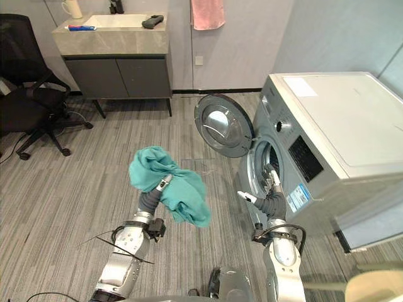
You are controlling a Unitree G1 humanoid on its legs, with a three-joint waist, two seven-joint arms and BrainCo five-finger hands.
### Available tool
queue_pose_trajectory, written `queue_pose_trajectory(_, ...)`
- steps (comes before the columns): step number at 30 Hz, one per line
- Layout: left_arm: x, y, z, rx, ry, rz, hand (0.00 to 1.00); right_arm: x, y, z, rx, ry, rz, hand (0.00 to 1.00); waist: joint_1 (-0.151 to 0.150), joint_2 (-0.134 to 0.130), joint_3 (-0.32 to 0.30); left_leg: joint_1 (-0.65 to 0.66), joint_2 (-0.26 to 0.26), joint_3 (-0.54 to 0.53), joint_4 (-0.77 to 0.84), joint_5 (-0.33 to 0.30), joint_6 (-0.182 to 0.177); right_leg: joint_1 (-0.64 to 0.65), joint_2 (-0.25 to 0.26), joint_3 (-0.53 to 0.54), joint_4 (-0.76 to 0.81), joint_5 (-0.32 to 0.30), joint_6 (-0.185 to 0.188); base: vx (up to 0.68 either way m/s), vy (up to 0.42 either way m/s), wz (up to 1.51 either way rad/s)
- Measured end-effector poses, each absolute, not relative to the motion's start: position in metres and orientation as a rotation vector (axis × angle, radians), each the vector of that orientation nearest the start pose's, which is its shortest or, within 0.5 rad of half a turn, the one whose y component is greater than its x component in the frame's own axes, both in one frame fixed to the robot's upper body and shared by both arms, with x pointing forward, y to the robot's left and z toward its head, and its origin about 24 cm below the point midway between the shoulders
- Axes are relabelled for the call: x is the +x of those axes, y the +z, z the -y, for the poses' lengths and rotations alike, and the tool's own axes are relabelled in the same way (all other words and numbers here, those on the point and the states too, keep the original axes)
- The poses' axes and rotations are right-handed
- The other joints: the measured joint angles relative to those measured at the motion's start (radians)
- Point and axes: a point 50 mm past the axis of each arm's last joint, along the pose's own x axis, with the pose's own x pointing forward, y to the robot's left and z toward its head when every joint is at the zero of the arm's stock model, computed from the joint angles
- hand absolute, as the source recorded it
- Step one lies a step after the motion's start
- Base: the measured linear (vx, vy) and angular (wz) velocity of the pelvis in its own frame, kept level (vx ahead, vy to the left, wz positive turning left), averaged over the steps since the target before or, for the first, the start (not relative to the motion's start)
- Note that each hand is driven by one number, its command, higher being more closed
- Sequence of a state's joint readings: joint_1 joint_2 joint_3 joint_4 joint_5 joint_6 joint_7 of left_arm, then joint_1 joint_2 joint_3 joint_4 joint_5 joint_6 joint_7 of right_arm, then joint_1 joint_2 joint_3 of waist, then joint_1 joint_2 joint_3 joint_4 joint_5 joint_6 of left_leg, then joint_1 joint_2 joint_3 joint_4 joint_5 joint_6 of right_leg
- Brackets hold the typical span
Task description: Pick up the laundry basket with both hands and put the clothes into the washing machine.
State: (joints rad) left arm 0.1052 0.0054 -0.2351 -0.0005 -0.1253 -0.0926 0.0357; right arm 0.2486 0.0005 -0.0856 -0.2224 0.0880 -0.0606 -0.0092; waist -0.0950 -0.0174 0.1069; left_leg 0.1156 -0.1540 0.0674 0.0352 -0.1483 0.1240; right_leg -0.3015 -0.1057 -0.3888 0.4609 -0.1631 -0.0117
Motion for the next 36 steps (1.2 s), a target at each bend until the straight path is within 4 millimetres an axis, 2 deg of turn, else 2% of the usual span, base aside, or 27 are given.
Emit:
queue_pose_trajectory(1, 0.227, 0.026, -0.099, -0.141, -0.17, -0.029, 1.0, 0.2, 0.043, 0.185, 0.058, -0.16, 0.039, 0.0, -0.002, -0.003, -0.004, 0.011, -0.004, -0.014, 0.021, -0.029, -0.001, 0.009, 0.0, -0.013, -0.015, 0.0, -0.002, 0.47, -0.005, 0.52)
queue_pose_trajectory(2, 0.225, 0.025, -0.092, -0.149, -0.195, -0.036, 1.0, 0.195, 0.038, 0.185, 0.053, -0.157, 0.013, 0.0, -0.005, 0.007, -0.011, 0.018, 0.006, -0.031, 0.09, -0.081, -0.021, 0.056, 0.001, -0.029, -0.038, 0.022, -0.071, 0.65, 0.031, 0.62)
queue_pose_trajectory(3, 0.225, 0.023, -0.088, -0.161, -0.204, -0.045, 1.0, 0.191, 0.034, 0.183, 0.053, -0.148, -0.014, 0.0, -0.008, 0.032, -0.024, -0.032, 0.039, -0.001, 0.244, -0.132, -0.079, 0.105, 0.015, -0.067, -0.073, 0.021, -0.088, 0.56, 0.032, 0.58)
queue_pose_trajectory(4, 0.225, 0.023, -0.087, -0.167, -0.202, -0.045, 1.0, 0.191, 0.033, 0.182, 0.056, -0.143, -0.019, 0.0, -0.013, 0.035, -0.026, -0.069, 0.052, 0.029, 0.34, -0.134, -0.097, 0.127, 0.018, -0.078, -0.09, 0.02, -0.089, 0.69, 0.041, 0.43)
queue_pose_trajectory(6, 0.223, 0.022, -0.088, -0.196, -0.177, -0.054, 1.0, 0.19, 0.033, 0.178, 0.063, -0.113, -0.023, 0.0, -0.016, 0.042, -0.024, -0.187, 0.138, 0.134, 0.715, -0.048, -0.21, 0.237, 0.056, -0.083, -0.178, 0.018, -0.086, 0.52, 0.008, 0.06)
queue_pose_trajectory(7, 0.22, 0.018, -0.093, -0.212, -0.155, -0.068, 1.0, 0.189, 0.032, 0.173, 0.069, -0.091, -0.028, 0.0, -0.001, 0.048, -0.027, -0.249, 0.204, 0.178, 0.92, 0.023, -0.229, 0.301, 0.077, -0.063, -0.218, 0.008, -0.077, 0.36, 0.02, -0.34)
queue_pose_trajectory(8, 0.219, 0.016, -0.094, -0.214, -0.148, -0.077, 1.0, 0.189, 0.031, 0.171, 0.072, -0.083, -0.033, 0.0, 0.004, 0.049, -0.028, -0.277, 0.242, 0.198, 1.016, 0.021, -0.224, 0.326, 0.082, -0.044, -0.228, -0.002, -0.065, 0.5, 0.083, -0.74)
queue_pose_trajectory(9, 0.213, 0.009, -0.097, -0.212, -0.134, -0.108, 1.0, 0.189, 0.023, 0.17, 0.076, -0.081, -0.064, 0.0, 0.016, 0.047, -0.031, -0.341, 0.332, 0.225, 1.171, 0.0, -0.19, 0.374, 0.085, 0.004, -0.253, -0.008, -0.055, 0.4, 0.11, -0.74)
queue_pose_trajectory(11, 0.21, 0.003, -0.1, -0.196, -0.132, -0.136, 1.0, 0.185, 0.002, 0.17, 0.091, -0.101, -0.146, 0.0, 0.031, 0.041, -0.03, -0.391, 0.406, 0.249, 1.212, -0.033, -0.14, 0.404, 0.06, 0.053, -0.28, -0.005, -0.051, 0.36, 0.191, -0.74)
queue_pose_trajectory(12, 0.209, -0.001, -0.101, -0.187, -0.138, -0.154, 1.0, 0.178, -0.023, 0.174, 0.096, -0.123, -0.263, 0.0, 0.038, 0.029, -0.026, -0.434, 0.447, 0.259, 1.184, -0.058, -0.111, 0.422, 0.025, 0.086, -0.299, -0.004, -0.047, 0.4, 0.349, -0.67)
queue_pose_trajectory(13, 0.209, -0.003, -0.102, -0.183, -0.152, -0.16, 1.0, 0.169, -0.049, 0.18, 0.094, -0.157, -0.386, 0.0, 0.044, 0.023, -0.02, -0.468, 0.462, 0.26, 1.095, -0.078, -0.095, 0.441, -0.018, 0.127, -0.32, -0.005, -0.034, 0.4, 0.384, -0.59)
queue_pose_trajectory(14, 0.209, -0.003, -0.101, -0.185, -0.155, -0.162, 1.0, 0.161, -0.063, 0.184, 0.092, -0.175, -0.455, 0.0, 0.054, 0.022, -0.02, -0.477, 0.456, 0.249, 1.015, -0.082, -0.097, 0.445, -0.043, 0.147, -0.325, -0.007, -0.018, 0.3, 0.397, -0.77)
queue_pose_trajectory(15, 0.209, -0.003, -0.099, -0.196, -0.161, -0.16, 1.0, 0.148, -0.087, 0.19, 0.05, -0.191, -0.593, 0.0, 0.06, 0.038, -0.019, -0.462, 0.423, 0.19, 0.728, -0.07, -0.119, 0.43, -0.083, 0.187, -0.32, -0.013, 0.019, 0.22, 0.363, -1.0)
queue_pose_trajectory(16, 0.207, -0.003, -0.094, -0.229, -0.16, -0.163, 1.0, 0.14, -0.097, 0.198, -0.012, -0.182, -0.67, 0.0, 0.069, 0.101, -0.028, -0.386, 0.424, 0.081, 0.382, -0.011, -0.196, 0.416, -0.069, 0.225, -0.316, -0.026, 0.079, 0.28, 0.542, -1.35)
queue_pose_trajectory(17, 0.205, -0.014, -0.106, -0.22, -0.119, -0.208, 1.0, 0.126, -0.121, 0.189, -0.031, -0.147, -0.811, 0.0, 0.051, 0.089, -0.019, -0.317, 0.417, 0.129, 0.276, 0.108, -0.292, 0.405, -0.083, 0.295, -0.29, -0.044, 0.132, 0.27, 0.463, -1.23)
queue_pose_trajectory(18, 0.203, -0.02, -0.111, -0.21, -0.099, -0.238, 1.0, 0.118, -0.129, 0.182, -0.031, -0.125, -0.868, 0.0, 0.055, 0.089, -0.022, -0.296, 0.411, 0.14, 0.253, 0.114, -0.305, 0.374, -0.062, 0.312, -0.26, -0.043, 0.129, 0.32, 0.419, -1.25)
queue_pose_trajectory(19, 0.199, -0.022, -0.116, -0.204, -0.085, -0.248, 1.0, 0.118, -0.134, 0.185, -0.067, -0.126, -0.891, 0.0, 0.054, 0.061, -0.02, -0.289, 0.375, 0.07, 0.265, 0.119, -0.29, 0.319, -0.025, 0.339, -0.222, -0.045, 0.124, 0.29, 0.147, -1.13)
queue_pose_trajectory(20, 0.198, -0.025, -0.111, -0.21, -0.104, -0.264, 1.0, 0.114, -0.142, 0.188, -0.082, -0.131, -0.947, 0.0, 0.053, 0.033, -0.028, -0.289, 0.36, 0.019, 0.303, 0.075, -0.276, 0.311, -0.036, 0.353, -0.227, -0.047, 0.126, 0.23, 0.115, -1.04)
queue_pose_trajectory(22, 0.197, -0.024, -0.105, -0.212, -0.131, -0.267, 1.0, 0.105, -0.148, 0.192, -0.034, -0.196, -0.993, 0.0, 0.056, 0.031, -0.028, -0.282, 0.366, 0.082, 0.354, 0.021, -0.261, 0.3, -0.038, 0.41, -0.233, -0.041, 0.133, 0.13, 0.18, -1.05)
queue_pose_trajectory(23, 0.196, -0.025, -0.104, -0.214, -0.14, -0.269, 1.0, 0.104, -0.148, 0.191, -0.018, -0.218, -0.994, 0.0, 0.056, 0.03, -0.028, -0.254, 0.376, 0.145, 0.362, -0.007, -0.253, 0.272, -0.04, 0.461, -0.208, -0.039, 0.135, 0.08, 0.2, -1.79)
queue_pose_trajectory(25, 0.196, -0.025, -0.106, -0.212, -0.146, -0.266, 1.0, 0.11, -0.148, 0.192, -0.008, -0.217, -0.993, 0.0, 0.058, 0.036, -0.025, -0.17, 0.397, 0.303, 0.324, -0.054, -0.247, 0.16, -0.041, 0.458, -0.101, -0.029, 0.127, 0.02, 0.151, -2.35)
queue_pose_trajectory(27, 0.197, -0.024, -0.109, -0.202, -0.147, -0.264, 1.0, 0.115, -0.15, 0.193, 0.017, -0.226, -1.002, 0.0, 0.047, 0.05, -0.029, -0.113, 0.403, 0.476, 0.248, -0.058, -0.243, 0.074, -0.083, 0.249, -0.09, 0.016, 0.072, -0.01, 0.116, -2.24)
queue_pose_trajectory(28, 0.199, -0.024, -0.11, -0.201, -0.142, -0.26, 1.0, 0.117, -0.149, 0.196, 0.021, -0.24, -0.999, 0.0, 0.04, 0.05, -0.029, -0.103, 0.401, 0.515, 0.235, -0.057, -0.243, 0.067, -0.099, 0.172, -0.106, 0.026, 0.058, 0.02, 0.081, -1.62)
queue_pose_trajectory(29, 0.203, -0.023, -0.115, -0.201, -0.127, -0.255, 1.0, 0.122, -0.148, 0.198, 0.044, -0.257, -0.989, 0.0, 0.019, 0.061, -0.024, -0.095, 0.399, 0.576, 0.224, -0.045, -0.244, 0.051, -0.105, 0.115, -0.145, 0.073, 0.07, 0.05, 0.075, -1.52)
queue_pose_trajectory(32, 0.217, -0.021, -0.118, -0.191, -0.144, -0.243, 1.0, 0.129, -0.145, 0.207, 0.056, -0.292, -0.964, 0.0, 0.002, 0.106, -0.007, -0.066, 0.413, 0.624, 0.204, -0.042, -0.248, 0.033, -0.07, 0.06, -0.22, 0.167, 0.045, 0.09, 0.012, -1.35)
queue_pose_trajectory(34, 0.226, -0.021, -0.122, -0.185, -0.14, -0.245, 1.0, 0.13, -0.144, 0.209, 0.071, -0.306, -0.958, 0.0, -0.002, 0.123, -0.002, -0.038, 0.411, 0.63, 0.216, -0.041, -0.25, 0.039, -0.068, 0.052, -0.22, 0.174, 0.042, 0.09, -0.01, -0.8)
queue_pose_trajectory(36, 0.235, -0.021, -0.114, -0.197, -0.16, -0.249, 1.0, 0.13, -0.143, 0.215, 0.065, -0.319, -0.955, 0.0, -0.005, 0.14, 0.0, -0.007, 0.398, 0.637, 0.204, -0.039, -0.252, 0.055, -0.073, 0.04, -0.22, 0.174, 0.042, 0.05, 0.035, -0.27)
